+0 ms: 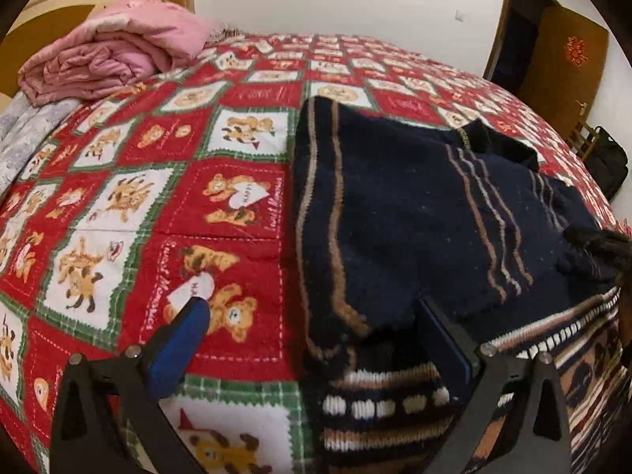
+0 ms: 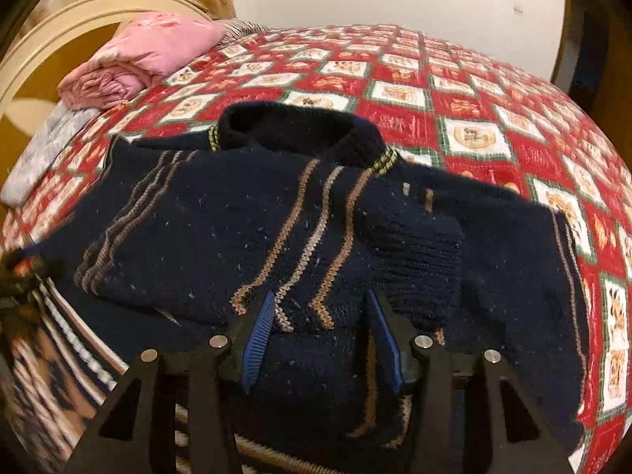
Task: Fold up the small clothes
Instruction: 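Press the folded sleeves flat with the right gripper while the left gripper releases, then move both grippers back over the patterned hem of the navy sweater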
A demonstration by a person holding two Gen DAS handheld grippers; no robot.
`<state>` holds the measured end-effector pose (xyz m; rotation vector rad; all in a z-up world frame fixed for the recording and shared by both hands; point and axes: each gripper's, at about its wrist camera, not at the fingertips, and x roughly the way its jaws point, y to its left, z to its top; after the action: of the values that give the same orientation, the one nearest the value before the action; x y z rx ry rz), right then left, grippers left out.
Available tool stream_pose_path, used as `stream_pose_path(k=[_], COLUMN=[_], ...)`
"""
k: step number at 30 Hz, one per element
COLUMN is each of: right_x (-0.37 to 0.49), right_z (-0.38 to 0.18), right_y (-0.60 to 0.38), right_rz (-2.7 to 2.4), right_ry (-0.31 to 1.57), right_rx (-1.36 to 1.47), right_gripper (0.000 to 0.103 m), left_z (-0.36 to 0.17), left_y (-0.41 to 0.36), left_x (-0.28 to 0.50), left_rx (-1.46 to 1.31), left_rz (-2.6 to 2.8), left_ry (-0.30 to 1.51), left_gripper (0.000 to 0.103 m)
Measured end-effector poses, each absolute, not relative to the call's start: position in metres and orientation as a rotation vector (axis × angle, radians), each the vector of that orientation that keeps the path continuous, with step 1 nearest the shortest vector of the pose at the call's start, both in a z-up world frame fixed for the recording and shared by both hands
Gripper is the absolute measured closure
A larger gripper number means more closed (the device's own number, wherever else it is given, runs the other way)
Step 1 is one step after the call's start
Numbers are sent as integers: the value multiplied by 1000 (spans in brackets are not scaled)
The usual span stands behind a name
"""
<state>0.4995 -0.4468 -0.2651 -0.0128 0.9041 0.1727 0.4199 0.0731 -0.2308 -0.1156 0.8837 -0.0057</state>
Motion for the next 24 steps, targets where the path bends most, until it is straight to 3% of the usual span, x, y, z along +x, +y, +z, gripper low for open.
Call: stream_pose_path(k=[24], right_x=[352], right_z=[-272], right_y=[-493], right_rz=[98], right_ry=[933], right_rx=[-10], right_gripper=[46], left_z=[-224], left_y=[18], left_x=[281], left_rx=[-104], left_rz=[170], left_ry=[908], left_gripper=[0])
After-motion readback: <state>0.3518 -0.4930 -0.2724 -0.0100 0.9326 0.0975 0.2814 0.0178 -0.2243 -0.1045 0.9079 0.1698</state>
